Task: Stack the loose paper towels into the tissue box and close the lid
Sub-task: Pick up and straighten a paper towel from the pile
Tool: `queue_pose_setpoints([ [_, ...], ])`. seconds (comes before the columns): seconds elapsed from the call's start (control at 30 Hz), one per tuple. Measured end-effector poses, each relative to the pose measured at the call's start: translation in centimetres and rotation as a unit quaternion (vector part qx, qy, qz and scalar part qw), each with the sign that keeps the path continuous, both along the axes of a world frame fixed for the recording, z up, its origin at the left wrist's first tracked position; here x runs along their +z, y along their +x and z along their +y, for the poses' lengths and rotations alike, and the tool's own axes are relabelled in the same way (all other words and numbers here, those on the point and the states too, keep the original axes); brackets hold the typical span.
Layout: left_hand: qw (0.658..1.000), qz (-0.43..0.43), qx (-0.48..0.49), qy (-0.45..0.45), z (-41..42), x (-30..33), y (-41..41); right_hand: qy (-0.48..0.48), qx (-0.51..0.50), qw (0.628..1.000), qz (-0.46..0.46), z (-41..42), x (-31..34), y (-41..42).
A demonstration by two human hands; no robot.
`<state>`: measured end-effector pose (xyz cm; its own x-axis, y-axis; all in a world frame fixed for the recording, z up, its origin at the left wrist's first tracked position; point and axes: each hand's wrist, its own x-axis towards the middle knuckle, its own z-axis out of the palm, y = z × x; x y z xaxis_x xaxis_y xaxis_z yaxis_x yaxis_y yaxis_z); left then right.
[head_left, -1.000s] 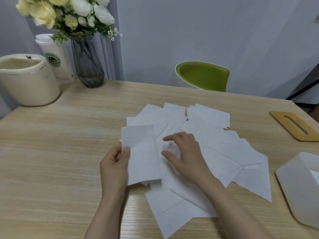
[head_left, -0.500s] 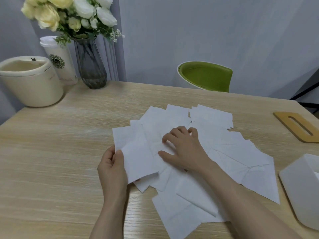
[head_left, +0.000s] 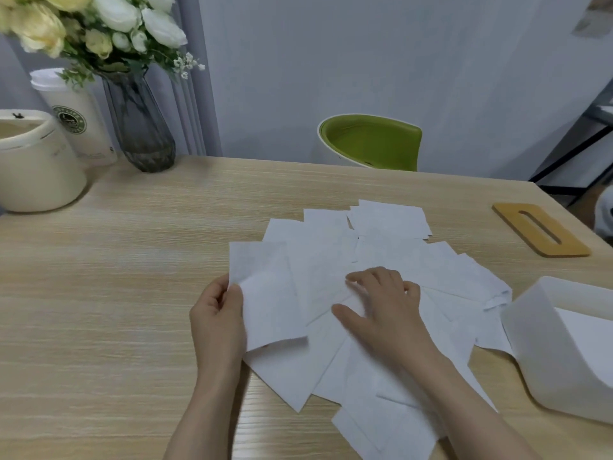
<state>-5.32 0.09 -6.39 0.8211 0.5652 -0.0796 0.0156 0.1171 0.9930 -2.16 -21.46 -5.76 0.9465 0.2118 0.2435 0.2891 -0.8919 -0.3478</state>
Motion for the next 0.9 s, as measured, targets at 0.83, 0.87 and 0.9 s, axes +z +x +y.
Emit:
queue_pose_setpoints([
  [0.83,0.996,-0.001,-0.036,-0.077,-0.6,0.2,-0.2,0.38,-0.121,0.906,0.143,-0.1,2.1,-0.8],
  [0.87,0.997,-0.001,-0.037,-0.075,-0.6,0.3,-0.2,0.388,-0.121,0.901,0.153,-0.6,2.1,-1.5],
  [0.9,0.997,-0.003,-0.04,-0.072,-0.7,0.4,-0.2,0.392,-0.125,0.898,0.156,-1.0,2.1,-2.1],
])
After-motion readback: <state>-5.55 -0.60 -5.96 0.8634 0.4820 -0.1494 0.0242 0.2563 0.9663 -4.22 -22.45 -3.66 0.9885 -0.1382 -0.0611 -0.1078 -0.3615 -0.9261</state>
